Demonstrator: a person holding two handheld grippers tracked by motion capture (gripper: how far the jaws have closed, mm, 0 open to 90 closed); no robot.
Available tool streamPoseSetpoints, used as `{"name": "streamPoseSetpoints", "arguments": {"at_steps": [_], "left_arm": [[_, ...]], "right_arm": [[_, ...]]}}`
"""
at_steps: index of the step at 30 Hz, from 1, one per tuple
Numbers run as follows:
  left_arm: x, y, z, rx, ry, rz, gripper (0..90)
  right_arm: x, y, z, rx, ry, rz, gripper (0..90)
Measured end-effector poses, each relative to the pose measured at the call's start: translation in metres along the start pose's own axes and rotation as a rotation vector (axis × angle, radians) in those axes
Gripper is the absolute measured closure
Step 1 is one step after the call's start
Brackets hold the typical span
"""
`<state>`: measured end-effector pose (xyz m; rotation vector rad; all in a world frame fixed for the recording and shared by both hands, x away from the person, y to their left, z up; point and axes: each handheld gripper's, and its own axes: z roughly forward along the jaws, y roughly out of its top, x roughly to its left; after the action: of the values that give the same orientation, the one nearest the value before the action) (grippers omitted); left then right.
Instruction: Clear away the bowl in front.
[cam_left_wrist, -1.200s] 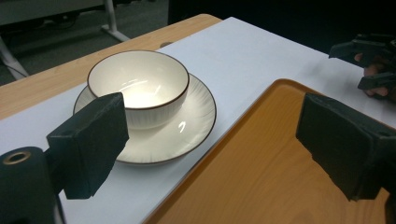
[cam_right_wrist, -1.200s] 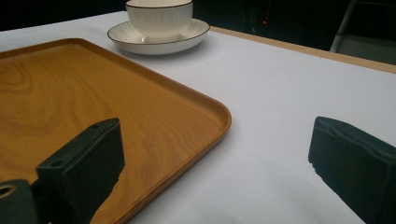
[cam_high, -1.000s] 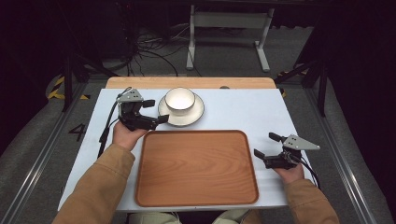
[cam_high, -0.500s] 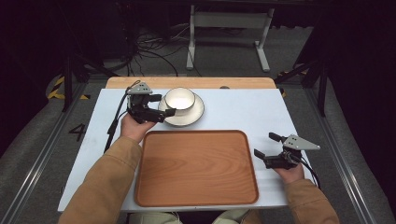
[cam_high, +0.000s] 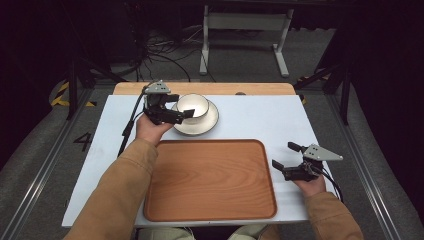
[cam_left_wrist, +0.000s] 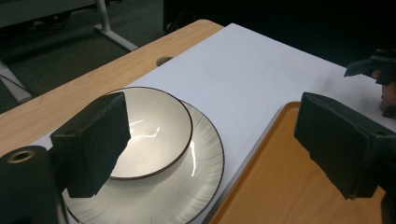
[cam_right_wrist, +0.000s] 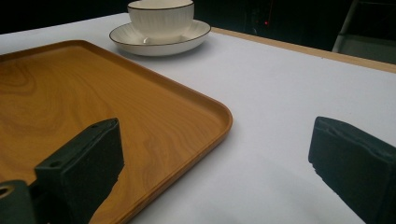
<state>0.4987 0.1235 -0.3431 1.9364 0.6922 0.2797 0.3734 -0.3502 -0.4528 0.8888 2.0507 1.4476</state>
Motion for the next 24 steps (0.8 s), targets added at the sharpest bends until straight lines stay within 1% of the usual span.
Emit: {"name": "streamPoseSetpoints", "arguments": {"at_steps": [2,3,6,8,9,12,15,18,19,22,24], "left_arm": [[0.001,0.001,0.002,0.001,0.002,0.005,11.4],[0.001,0.002,0.003,0.002,-0.004,0.004,11.8],[0.002,0.004,0.007,0.004,0.001,0.016,12.6],[0.005,0.005,0.012,0.025,-0.004,0.019,13.1],[0.005,0.005,0.012,0.025,-0.004,0.019,13.2],[0.009,0.009,0.015,0.048,-0.001,0.036,13.4],[0.011,0.01,0.017,0.051,-0.005,0.038,14.5],[0.014,0.011,0.023,0.075,-0.006,0.046,14.9],[0.014,0.011,0.024,0.087,-0.01,0.045,15.2],[0.018,0.011,0.032,0.127,-0.046,0.026,16.5],[0.02,0.009,0.036,0.135,-0.054,0.03,18.0]], "right_arm": [[0.0,0.0,0.0,0.0,0.0,0.0,3.6],[0.0,0.0,0.0,-0.001,0.0,0.002,3.5],[0.0,0.0,0.0,-0.003,-0.001,0.001,3.5],[-0.001,0.0,0.0,-0.004,0.0,0.006,3.2],[-0.001,0.0,0.0,-0.004,0.0,0.006,3.2],[-0.001,0.0,-0.001,-0.003,-0.003,0.008,3.1],[-0.001,0.0,-0.001,-0.005,-0.004,0.007,3.1],[-0.001,0.0,-0.001,-0.006,-0.006,0.008,3.1],[-0.001,0.0,-0.001,-0.007,-0.006,0.008,3.1],[-0.001,0.0,-0.001,-0.007,-0.008,0.009,3.1],[-0.001,0.0,-0.001,-0.008,-0.01,0.01,3.1]]}}
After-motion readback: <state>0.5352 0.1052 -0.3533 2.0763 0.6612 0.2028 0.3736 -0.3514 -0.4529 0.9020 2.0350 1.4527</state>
